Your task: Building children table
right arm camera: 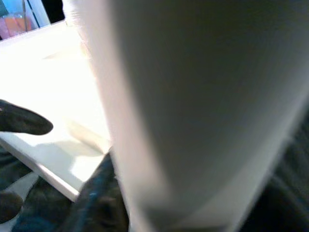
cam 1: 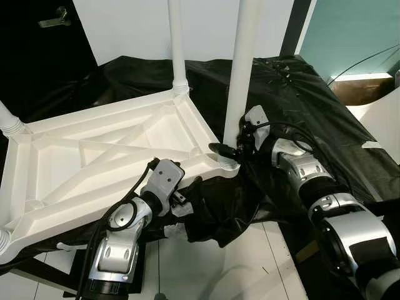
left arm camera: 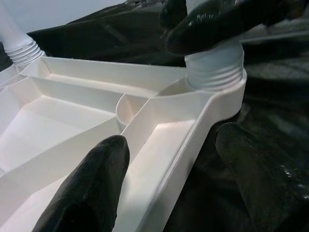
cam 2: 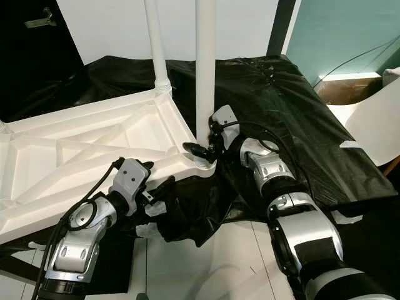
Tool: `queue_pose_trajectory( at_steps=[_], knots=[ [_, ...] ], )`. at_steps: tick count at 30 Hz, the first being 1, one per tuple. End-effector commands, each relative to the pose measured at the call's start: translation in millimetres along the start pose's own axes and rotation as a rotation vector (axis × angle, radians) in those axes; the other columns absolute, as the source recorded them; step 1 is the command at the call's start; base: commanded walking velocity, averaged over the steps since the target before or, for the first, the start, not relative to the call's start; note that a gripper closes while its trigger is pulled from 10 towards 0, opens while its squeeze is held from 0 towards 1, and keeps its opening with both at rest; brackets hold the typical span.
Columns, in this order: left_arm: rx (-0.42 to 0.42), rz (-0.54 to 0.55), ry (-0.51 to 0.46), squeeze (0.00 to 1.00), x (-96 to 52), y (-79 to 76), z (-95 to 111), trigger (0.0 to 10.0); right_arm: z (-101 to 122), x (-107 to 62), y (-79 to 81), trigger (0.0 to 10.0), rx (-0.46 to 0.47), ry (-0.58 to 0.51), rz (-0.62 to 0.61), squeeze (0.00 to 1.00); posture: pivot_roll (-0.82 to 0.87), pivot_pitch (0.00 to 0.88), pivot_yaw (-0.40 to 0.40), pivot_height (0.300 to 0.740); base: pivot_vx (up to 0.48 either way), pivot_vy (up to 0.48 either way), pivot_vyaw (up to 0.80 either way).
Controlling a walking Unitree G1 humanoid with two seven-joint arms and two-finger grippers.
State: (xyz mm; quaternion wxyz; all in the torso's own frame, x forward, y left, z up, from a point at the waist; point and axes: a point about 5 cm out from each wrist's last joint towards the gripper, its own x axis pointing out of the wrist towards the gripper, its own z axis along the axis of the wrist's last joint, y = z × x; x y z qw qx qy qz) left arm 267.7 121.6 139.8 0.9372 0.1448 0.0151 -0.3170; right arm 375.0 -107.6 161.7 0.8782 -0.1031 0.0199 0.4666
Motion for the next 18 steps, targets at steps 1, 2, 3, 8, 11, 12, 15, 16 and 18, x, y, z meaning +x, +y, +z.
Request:
queue_pose_trajectory(
  at_steps=[1, 2, 3, 8, 11, 12, 15, 16, 18],
  knots=[
    [-0.016, 0.048, 0.000, 0.00, 0.6, -1.5, -1, 10.0, -4, 2.6, 3.5, 0.0, -0.006, 0.034, 0.040, 0.00, 0.10, 0.000, -0.015, 0.740, 0.000, 0.000, 0.00],
    [-0.016, 0.048, 0.000, 0.00, 0.6, -1.5, -1, 10.0, -4, 2.6, 3.5, 0.0, -0.006, 0.034, 0.040, 0.00, 0.10, 0.000, -0.015, 0.740, 0.000, 0.000, 0.00],
    [-0.015, 0.049, -0.001, 0.00, 1.3, -4.5, -2, 10.0, -8, 2.2, 4.6, 0.0, 0.015, 0.042, 0.033, 0.00, 0.10, 0.000, -0.018, 0.740, 0.000, 0.000, 0.00],
    [-0.012, 0.051, -0.006, 0.00, 2.4, -9.1, -3, 10.0, -16, 2.9, 7.2, 0.0, 0.076, 0.039, -0.010, 0.00, 0.10, 0.000, -0.027, 0.740, 0.000, 0.000, 0.00],
    [-0.012, 0.054, -0.009, 0.00, 3.2, -8.9, -2, 10.0, -19, 5.1, 7.3, 0.0, 0.103, 0.043, -0.073, 0.00, 0.10, 0.000, -0.032, 0.740, 0.000, 0.000, 0.00],
    [-0.012, 0.056, -0.010, 0.00, 3.5, -8.6, -2, 10.0, -21, 6.7, 7.7, 0.0, 0.114, 0.045, -0.114, 0.00, 0.10, 0.000, -0.032, 0.740, 0.000, 0.000, 0.00],
    [-0.015, 0.061, -0.012, 0.00, 3.7, -8.3, -1, 10.0, -23, 10.6, 9.8, 0.0, 0.133, 0.040, -0.185, 0.00, 0.10, 0.000, -0.033, 0.740, 0.000, 0.000, 0.00],
    [-0.018, 0.063, -0.013, 0.00, 3.8, -8.3, -1, 10.0, -25, 14.4, 12.2, 0.0, 0.165, 0.036, -0.232, 0.00, 0.09, 0.000, -0.035, 0.740, 0.000, 0.000, 0.00],
    [-0.020, 0.064, -0.013, 0.00, 3.9, -8.4, -1, 10.0, -26, 16.9, 14.0, 0.0, 0.189, 0.034, -0.261, 0.00, 0.09, 0.000, -0.035, 0.740, 0.000, 0.000, 0.00]
  ],
)
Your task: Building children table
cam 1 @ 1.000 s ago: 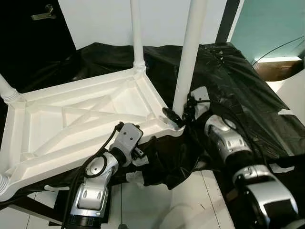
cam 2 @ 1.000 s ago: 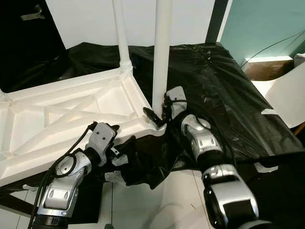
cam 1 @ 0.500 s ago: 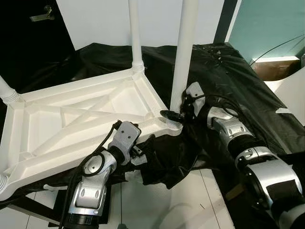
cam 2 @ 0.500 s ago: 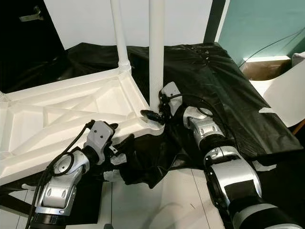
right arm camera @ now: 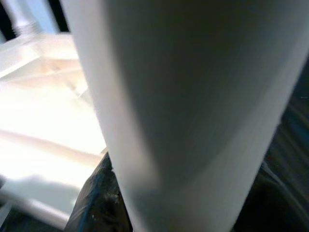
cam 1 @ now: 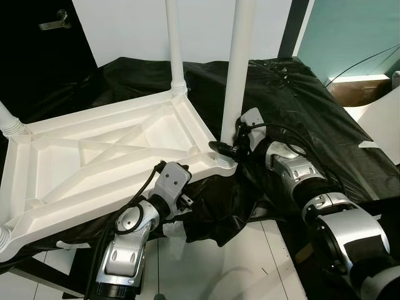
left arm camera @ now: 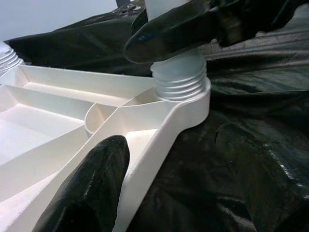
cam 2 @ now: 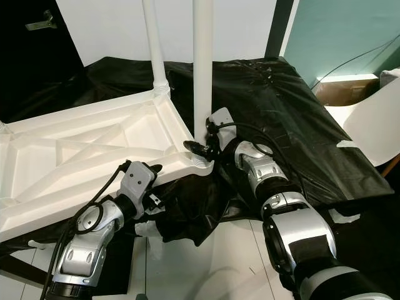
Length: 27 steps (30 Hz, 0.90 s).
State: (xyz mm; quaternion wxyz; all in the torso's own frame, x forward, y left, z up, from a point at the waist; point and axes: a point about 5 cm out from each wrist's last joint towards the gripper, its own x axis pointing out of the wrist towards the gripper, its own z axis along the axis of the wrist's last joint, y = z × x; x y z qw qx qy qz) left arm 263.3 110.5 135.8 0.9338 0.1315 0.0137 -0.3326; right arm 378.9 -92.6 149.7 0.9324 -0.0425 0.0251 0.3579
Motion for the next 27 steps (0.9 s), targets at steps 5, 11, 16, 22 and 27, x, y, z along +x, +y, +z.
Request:
queue_pose_trajectory(
  at_steps=[5, 11, 16, 22, 27],
  knots=[
    [-0.007, 0.100, 0.005, 0.00, 1.4, 2.9, -2, 10.0, -22, 11.0, 25.2, 0.0, 0.113, 0.057, -0.164, 0.00, 0.07, 0.015, -0.036, 0.740, 0.000, 0.000, 0.00],
    [-0.011, 0.112, 0.005, 0.00, 4.9, 4.0, -1, 10.0, -26, 22.5, 53.4, 0.0, 0.233, 0.033, -0.416, 0.00, 0.06, 0.031, -0.032, 0.740, 0.000, 0.000, 0.00],
    [-0.013, 0.120, 0.015, 0.00, 3.3, 7.1, -2, 10.0, -23, 24.5, 61.9, 0.0, 0.233, 0.015, -0.368, 0.00, 0.07, 0.037, -0.029, 0.740, 0.000, 0.000, 0.00],
    [-0.016, 0.129, 0.019, 0.00, 0.7, 11.2, -2, 10.0, -22, 18.9, 53.7, 10.0, 0.199, 0.005, -0.383, 0.00, 0.07, 0.038, -0.024, 0.740, 0.000, 0.000, 0.00],
    [-0.015, 0.128, 0.021, 0.00, -0.2, 10.5, -3, 10.0, -19, 10.9, 47.5, 10.0, 0.165, -0.047, -0.320, 1.00, 0.07, 0.034, -0.016, 0.740, 0.000, 0.000, 0.00]
  ],
)
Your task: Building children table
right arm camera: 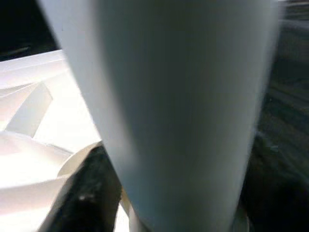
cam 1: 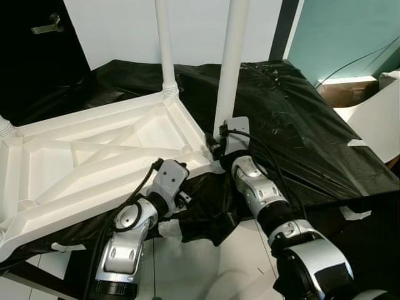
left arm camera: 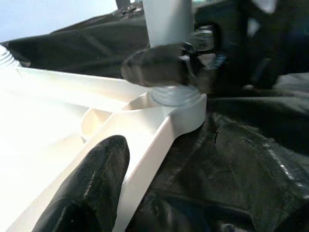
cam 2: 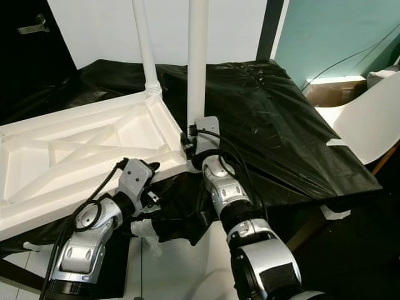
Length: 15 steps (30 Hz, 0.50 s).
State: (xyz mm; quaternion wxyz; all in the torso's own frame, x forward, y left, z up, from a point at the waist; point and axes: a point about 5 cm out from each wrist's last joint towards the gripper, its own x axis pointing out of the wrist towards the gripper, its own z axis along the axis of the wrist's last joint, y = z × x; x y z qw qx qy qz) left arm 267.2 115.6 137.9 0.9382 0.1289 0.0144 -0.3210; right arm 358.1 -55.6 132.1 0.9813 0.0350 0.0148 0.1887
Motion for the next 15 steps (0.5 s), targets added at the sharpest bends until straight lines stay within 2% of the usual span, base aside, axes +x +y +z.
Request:
queue_pose_trajectory(
  at_steps=[1, 6, 10, 11, 12, 13, 14, 15],
  knots=[
    [-0.009, 0.102, 0.018, 0.00, 0.1, 3.4, -3, 10.0, -4, -4.5, -1.1, 10.0, 0.004, 0.000, 0.070, 1.00, 0.07, 0.032, -0.012, 0.740, 0.000, 0.000, 0.00],
    [-0.007, 0.092, 0.024, 0.00, 0.2, 3.2, -5, 10.0, 3, -14.3, -34.1, 10.0, -0.072, -0.010, 0.225, 1.00, 0.07, 0.020, -0.022, 0.740, 0.000, 0.000, 0.00],
    [-0.007, 0.093, 0.022, 0.00, 0.8, 3.6, -5, 10.0, 8, -14.9, -43.0, 10.0, -0.097, -0.009, 0.261, 1.00, 0.07, 0.016, -0.024, 0.740, 0.000, 0.000, 0.00],
    [-0.007, 0.093, 0.019, 0.00, 1.8, 3.4, -4, 10.0, 12, -14.1, -47.0, 10.0, -0.117, -0.009, 0.291, 0.96, 0.07, 0.010, -0.026, 0.740, 0.000, 0.000, 0.00],
    [-0.008, 0.092, 0.017, 0.00, 2.5, 3.2, -4, 10.0, 15, -13.5, -49.2, 10.0, -0.129, -0.009, 0.310, 0.29, 0.07, 0.010, -0.026, 0.740, 0.000, 0.000, 0.00],
    [-0.008, 0.092, 0.015, 0.00, 2.8, 2.7, -3, 10.0, 17, -12.5, -50.5, 10.0, -0.144, -0.006, 0.328, 0.07, 0.07, 0.002, -0.028, 0.740, 0.000, 0.000, 0.00],
    [-0.008, 0.092, 0.015, 0.00, 2.8, 2.7, -3, 10.0, 17, -12.5, -50.5, 10.0, -0.144, -0.006, 0.328, 0.07, 0.07, 0.002, -0.028, 0.740, 0.000, 0.000, 0.00],
    [-0.008, 0.091, 0.013, 0.00, 3.7, 2.7, -3, 10.0, 20, -11.0, -49.4, 10.0, -0.160, -0.006, 0.366, 0.00, 0.07, 0.000, -0.029, 0.740, 0.000, 0.000, 0.00]
  ],
)
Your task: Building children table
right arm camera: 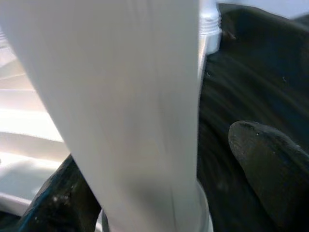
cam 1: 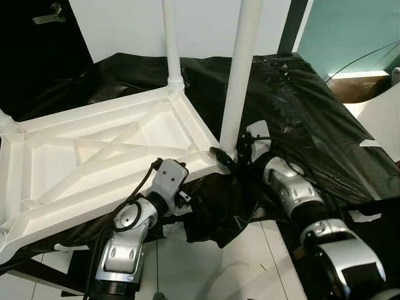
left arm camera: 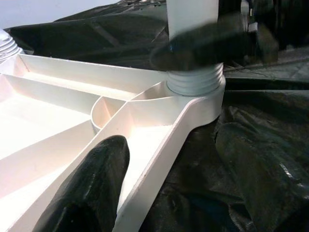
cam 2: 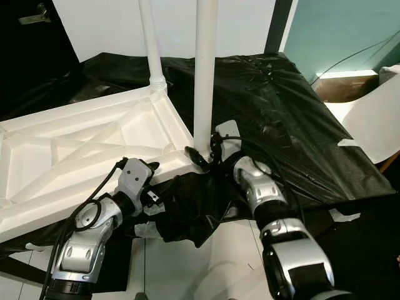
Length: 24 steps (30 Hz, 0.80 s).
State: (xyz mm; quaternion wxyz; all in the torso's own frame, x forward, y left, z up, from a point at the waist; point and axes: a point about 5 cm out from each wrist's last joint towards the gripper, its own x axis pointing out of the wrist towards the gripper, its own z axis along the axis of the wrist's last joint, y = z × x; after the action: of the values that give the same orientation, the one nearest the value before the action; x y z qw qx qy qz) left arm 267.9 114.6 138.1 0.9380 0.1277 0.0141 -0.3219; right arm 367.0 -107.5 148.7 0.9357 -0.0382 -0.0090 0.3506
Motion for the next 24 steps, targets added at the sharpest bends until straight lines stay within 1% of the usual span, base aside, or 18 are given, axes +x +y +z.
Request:
queue_pose_trajectory(
  at_steps=[1, 2, 4, 6, 7, 8, 9, 10, 11, 12, 13, 17, 19, 22, 23, 24],
  knots=[
    [-0.006, 0.093, 0.014, 0.00, 3.6, 3.9, -3, 10.0, 3, 3.7, 2.0, 10.0, -0.015, 0.005, 0.075, 0.00, 0.07, 0.000, -0.027, 0.740, 0.000, 0.000, 0.00],
    [-0.006, 0.096, 0.010, 0.00, 4.8, 4.8, -2, 10.0, 7, 6.7, 3.6, 10.0, -0.031, 0.010, 0.121, 0.00, 0.07, 0.000, -0.024, 0.740, 0.000, 0.000, 0.00],
    [-0.006, 0.096, 0.010, 0.00, 4.8, 4.8, -2, 10.0, 7, 6.7, 3.6, 10.0, -0.031, 0.010, 0.121, 0.00, 0.07, 0.000, -0.024, 0.740, 0.000, 0.000, 0.00],
    [-0.005, 0.094, 0.001, 0.00, 6.9, 5.6, 0, 10.0, 12, 11.4, 7.2, 10.0, -0.056, 0.020, 0.206, 0.00, 0.07, 0.000, -0.026, 0.740, 0.000, 0.000, 0.00],
    [-0.005, 0.094, 0.001, 0.00, 6.9, 5.6, 0, 10.0, 12, 11.4, 7.2, 10.0, -0.056, 0.020, 0.206, 0.00, 0.07, 0.000, -0.026, 0.740, 0.000, 0.000, 0.00],
    [-0.003, 0.092, -0.001, 0.00, 7.6, 5.4, 1, 10.0, 13, 13.2, 9.0, 10.0, -0.068, 0.034, 0.244, 0.00, 0.08, 0.000, -0.027, 0.740, 0.000, 0.000, 0.00],
    [0.001, 0.091, -0.001, 0.00, 7.8, 5.5, 1, 10.0, 13, 14.9, 10.4, 9.5, -0.079, 0.049, 0.268, 0.00, 0.09, 0.000, -0.030, 0.740, 0.000, 0.000, 0.00],
    [0.001, 0.091, -0.001, 0.00, 7.8, 5.5, 1, 10.0, 13, 14.9, 10.4, 9.5, -0.079, 0.049, 0.268, 0.00, 0.09, 0.000, -0.030, 0.740, 0.000, 0.000, 0.00],
    [0.004, 0.094, -0.002, 0.00, 7.5, 6.0, 2, 10.0, 12, 16.1, 11.1, 1.4, -0.083, 0.063, 0.284, 0.00, 0.10, 0.000, -0.034, 0.740, 0.000, 0.000, 0.00],
    [0.004, 0.094, -0.002, 0.00, 7.5, 6.0, 2, 10.0, 12, 16.1, 11.1, 1.4, -0.083, 0.063, 0.284, 0.00, 0.10, 0.000, -0.034, 0.740, 0.000, 0.000, 0.00],
    [0.003, 0.098, -0.004, 0.00, 6.6, 6.7, 3, 10.0, 11, 16.6, 11.2, 0.0, -0.083, 0.071, 0.289, 0.00, 0.10, 0.000, -0.036, 0.740, 0.000, 0.000, 0.00],
    [0.003, 0.109, -0.002, 0.00, 4.2, 8.6, 2, 10.0, 8, 16.2, 10.8, 0.0, -0.072, 0.084, 0.290, 0.00, 0.11, 0.000, -0.040, 0.740, 0.000, 0.000, 0.00],
    [0.002, 0.116, 0.002, 0.00, 2.7, 9.1, 1, 10.0, 2, 13.7, 8.9, 0.0, -0.062, 0.110, 0.263, 0.00, 0.11, 0.000, -0.044, 0.740, 0.000, 0.000, 0.00],
    [0.001, 0.118, 0.003, 0.00, 2.5, 9.1, 0, 10.0, -1, 12.9, 8.0, 0.0, -0.056, 0.119, 0.252, 0.00, 0.11, 0.000, -0.046, 0.740, 0.000, 0.000, 0.00],
    [-0.001, 0.117, 0.003, 0.00, 2.5, 8.4, 0, 10.0, -3, 12.5, 7.4, 8.9, -0.033, 0.121, 0.232, 0.00, 0.11, 0.000, -0.047, 0.740, 0.000, 0.000, 0.00],
    [-0.002, 0.115, 0.003, 0.00, 2.5, 7.6, 0, 10.0, -5, 12.4, 7.1, 10.0, -0.022, 0.131, 0.206, 0.00, 0.11, 0.000, -0.050, 0.740, 0.000, 0.000, 0.00]
  ],
)
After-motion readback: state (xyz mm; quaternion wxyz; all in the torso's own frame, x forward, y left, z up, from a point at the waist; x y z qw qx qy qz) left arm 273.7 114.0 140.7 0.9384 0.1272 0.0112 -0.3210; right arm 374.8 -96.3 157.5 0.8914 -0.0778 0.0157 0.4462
